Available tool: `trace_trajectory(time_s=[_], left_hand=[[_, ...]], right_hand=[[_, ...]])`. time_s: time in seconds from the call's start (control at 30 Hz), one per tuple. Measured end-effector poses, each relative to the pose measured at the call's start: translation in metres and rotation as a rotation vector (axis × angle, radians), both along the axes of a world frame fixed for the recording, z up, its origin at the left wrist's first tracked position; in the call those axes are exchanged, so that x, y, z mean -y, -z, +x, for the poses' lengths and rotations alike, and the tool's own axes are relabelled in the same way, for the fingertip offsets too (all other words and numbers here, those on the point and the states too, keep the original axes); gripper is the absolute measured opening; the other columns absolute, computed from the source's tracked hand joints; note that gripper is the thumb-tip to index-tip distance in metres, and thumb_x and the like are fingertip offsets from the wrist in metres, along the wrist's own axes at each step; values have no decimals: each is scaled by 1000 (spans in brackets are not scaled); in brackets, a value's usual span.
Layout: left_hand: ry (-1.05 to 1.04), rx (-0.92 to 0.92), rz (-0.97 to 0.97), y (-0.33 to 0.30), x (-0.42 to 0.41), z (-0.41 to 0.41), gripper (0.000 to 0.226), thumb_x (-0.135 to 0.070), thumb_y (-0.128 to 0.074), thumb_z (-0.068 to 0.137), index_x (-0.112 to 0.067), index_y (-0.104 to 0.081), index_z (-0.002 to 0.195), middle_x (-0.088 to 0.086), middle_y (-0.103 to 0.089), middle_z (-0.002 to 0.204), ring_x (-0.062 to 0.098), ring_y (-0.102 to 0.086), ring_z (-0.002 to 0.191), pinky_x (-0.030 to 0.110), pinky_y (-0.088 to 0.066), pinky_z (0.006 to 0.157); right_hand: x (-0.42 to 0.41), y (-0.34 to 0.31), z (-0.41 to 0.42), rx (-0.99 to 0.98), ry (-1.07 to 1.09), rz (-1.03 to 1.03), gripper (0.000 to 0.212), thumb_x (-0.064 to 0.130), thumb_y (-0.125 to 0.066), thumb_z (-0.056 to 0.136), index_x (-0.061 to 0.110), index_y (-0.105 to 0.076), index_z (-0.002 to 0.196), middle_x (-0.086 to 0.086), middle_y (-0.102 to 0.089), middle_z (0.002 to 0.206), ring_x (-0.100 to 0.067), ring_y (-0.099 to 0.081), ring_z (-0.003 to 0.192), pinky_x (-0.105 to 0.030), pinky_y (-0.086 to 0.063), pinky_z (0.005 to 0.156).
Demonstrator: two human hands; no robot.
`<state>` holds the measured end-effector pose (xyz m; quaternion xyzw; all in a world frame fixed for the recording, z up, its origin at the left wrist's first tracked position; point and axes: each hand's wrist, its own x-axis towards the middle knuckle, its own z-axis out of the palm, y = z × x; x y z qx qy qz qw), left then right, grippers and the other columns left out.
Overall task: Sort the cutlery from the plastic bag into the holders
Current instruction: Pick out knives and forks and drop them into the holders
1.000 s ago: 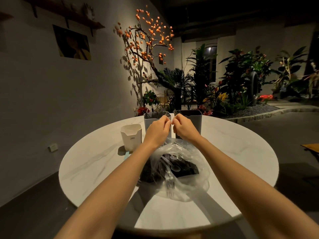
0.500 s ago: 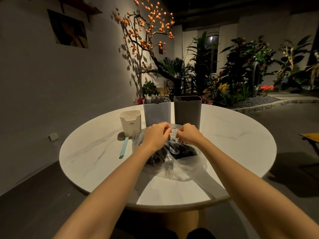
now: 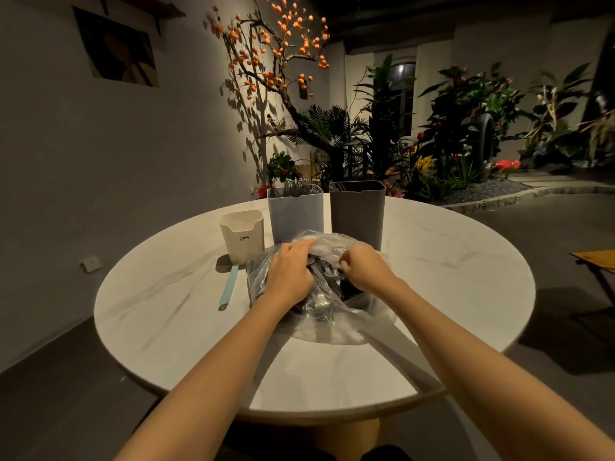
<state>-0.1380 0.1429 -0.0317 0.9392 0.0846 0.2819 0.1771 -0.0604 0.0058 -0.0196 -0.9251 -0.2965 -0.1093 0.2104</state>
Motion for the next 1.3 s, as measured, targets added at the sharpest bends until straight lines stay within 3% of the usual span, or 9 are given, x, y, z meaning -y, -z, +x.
trace_trajectory(time_s=[0.1, 0.17, 0.23, 0.37, 0.47, 0.73, 0.97, 1.17, 1.3], left_hand=[[3, 11, -131, -2, -1, 2, 66, 6, -51, 84, -20, -38, 144, 14, -57, 126, 29, -51, 116, 41, -47, 98], [5, 15, -212, -5, 0, 0, 67, 8, -49, 86, -20, -36, 145, 12, -58, 130, 30, -54, 117, 42, -48, 98], [9, 16, -267, -6, -1, 0, 63, 8, -46, 88, -19, -36, 145, 12, -55, 135, 30, -52, 121, 41, -45, 101], [61, -2, -294, -1, -6, 3, 61, 6, -38, 88, -19, -36, 144, 12, -48, 143, 29, -46, 131, 47, -39, 109], [105, 1, -302, 2, -5, 2, 61, 5, -36, 86, -20, -40, 142, 10, -48, 143, 26, -46, 131, 47, -39, 109], [-12, 101, -251, 2, -1, 1, 32, -6, -43, 94, -15, -58, 120, 7, -62, 119, 21, -57, 104, 35, -50, 89], [-29, 97, -203, 1, -2, -2, 19, -12, -48, 93, -13, -67, 90, 0, -62, 97, 17, -57, 88, 28, -43, 73], [-29, 70, -158, 2, 0, -2, 11, -20, -58, 90, -17, -67, 86, -2, -62, 97, 16, -58, 87, 35, -54, 77], [-31, 49, -99, 2, -1, -3, 8, -23, -61, 85, -21, -68, 85, -3, -61, 95, 17, -54, 91, 36, -51, 77]], right_hand=[[-5, -1, 2, -105, -59, 10, 48, 31, -48, 98, 8, -46, 56, -6, -47, 57, -20, -42, 54, -31, -33, 52], [-10, -6, -1, -165, -73, -1, 53, 40, -47, 98, 13, -40, 53, -2, -40, 54, -13, -35, 51, -26, -26, 48], [-14, -12, -7, -216, -110, -66, 47, 44, -51, 96, 13, -47, 61, -1, -45, 61, -12, -40, 57, -25, -30, 52], [-26, -20, -12, -259, -117, -217, 39, 40, -58, 91, 7, -63, 110, -7, -61, 99, -21, -54, 91, -28, -42, 78], [-27, -18, -8, -230, -75, -190, 37, 32, -51, 96, 0, -65, 108, -17, -65, 111, -27, -57, 94, -30, -41, 80], [-33, -19, -6, -213, -19, -303, 41, 46, -50, 95, 8, -61, 84, -8, -57, 86, -21, -52, 81, -30, -39, 71], [-31, -24, -9, -248, -30, -329, 40, 37, -52, 97, 1, -63, 112, -14, -60, 104, -21, -49, 88, -31, -43, 81], [-22, -28, -8, -318, 9, -249, 33, 28, -58, 94, 2, -62, 114, -12, -58, 101, -21, -50, 87, -27, -39, 72], [-22, -23, -3, -359, 10, -138, 18, 23, -56, 94, 6, -57, 88, -10, -56, 86, -20, -52, 76, -22, -37, 52]])
